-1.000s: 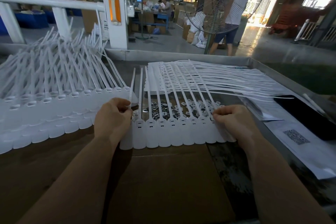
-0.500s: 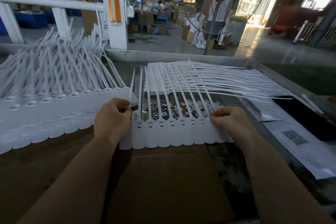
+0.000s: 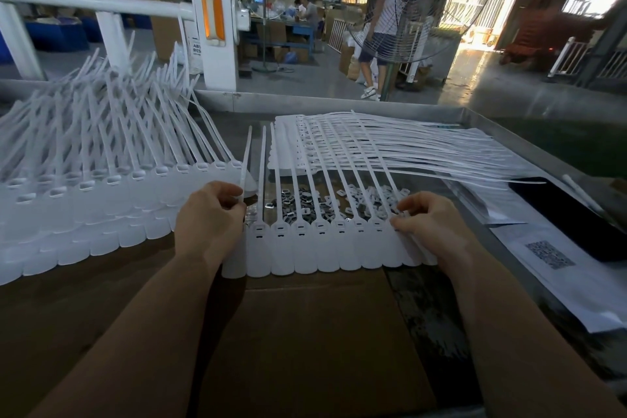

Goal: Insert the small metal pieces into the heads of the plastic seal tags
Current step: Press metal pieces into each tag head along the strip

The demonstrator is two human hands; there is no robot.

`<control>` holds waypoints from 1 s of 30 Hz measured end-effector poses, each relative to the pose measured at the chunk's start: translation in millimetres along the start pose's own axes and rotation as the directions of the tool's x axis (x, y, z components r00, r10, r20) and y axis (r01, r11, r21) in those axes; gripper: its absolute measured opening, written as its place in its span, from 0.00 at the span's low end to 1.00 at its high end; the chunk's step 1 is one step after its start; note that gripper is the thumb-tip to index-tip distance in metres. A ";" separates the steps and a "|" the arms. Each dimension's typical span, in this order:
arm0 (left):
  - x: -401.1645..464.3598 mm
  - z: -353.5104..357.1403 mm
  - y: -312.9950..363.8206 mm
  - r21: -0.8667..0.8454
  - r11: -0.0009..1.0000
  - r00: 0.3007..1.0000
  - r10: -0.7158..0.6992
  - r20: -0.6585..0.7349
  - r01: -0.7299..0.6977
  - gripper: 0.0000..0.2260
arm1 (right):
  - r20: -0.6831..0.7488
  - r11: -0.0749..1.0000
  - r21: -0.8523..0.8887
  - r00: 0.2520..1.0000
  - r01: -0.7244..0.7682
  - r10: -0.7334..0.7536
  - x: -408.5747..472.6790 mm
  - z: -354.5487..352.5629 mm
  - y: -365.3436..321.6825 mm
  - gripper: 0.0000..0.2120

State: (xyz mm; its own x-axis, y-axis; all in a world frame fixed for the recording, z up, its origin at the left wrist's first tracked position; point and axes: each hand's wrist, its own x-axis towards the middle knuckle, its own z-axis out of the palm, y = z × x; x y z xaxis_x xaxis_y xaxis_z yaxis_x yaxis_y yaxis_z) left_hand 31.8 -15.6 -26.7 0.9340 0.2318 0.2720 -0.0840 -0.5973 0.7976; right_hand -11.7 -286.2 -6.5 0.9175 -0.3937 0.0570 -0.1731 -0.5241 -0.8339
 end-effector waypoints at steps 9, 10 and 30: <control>1.7 1.0 -1.6 -0.001 1.000 1.000 0.003 -0.024 -0.003 0.09 | -0.303 0.999 0.022 0.953 0.038 -0.029 5.2 -3.7 4.9 0.06; 1.7 1.1 -1.7 0.000 1.000 1.000 0.006 -0.024 -0.006 0.09 | -0.321 0.999 -0.027 0.946 0.037 -0.044 6.2 -4.7 6.7 0.08; 1.9 -0.2 -3.4 0.018 1.000 0.999 0.021 -0.034 -0.020 0.09 | -0.200 0.923 -0.381 0.969 0.063 -0.148 6.1 -2.6 10.6 0.10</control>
State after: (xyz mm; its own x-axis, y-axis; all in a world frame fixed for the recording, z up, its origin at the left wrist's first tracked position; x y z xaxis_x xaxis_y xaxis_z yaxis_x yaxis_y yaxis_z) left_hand 33.8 -12.9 -28.8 0.9198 0.2449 0.3066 -0.0967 -0.6157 0.7820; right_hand -8.9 -296.1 -13.6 0.8427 -0.4546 0.2885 -0.2386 -0.7956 -0.5568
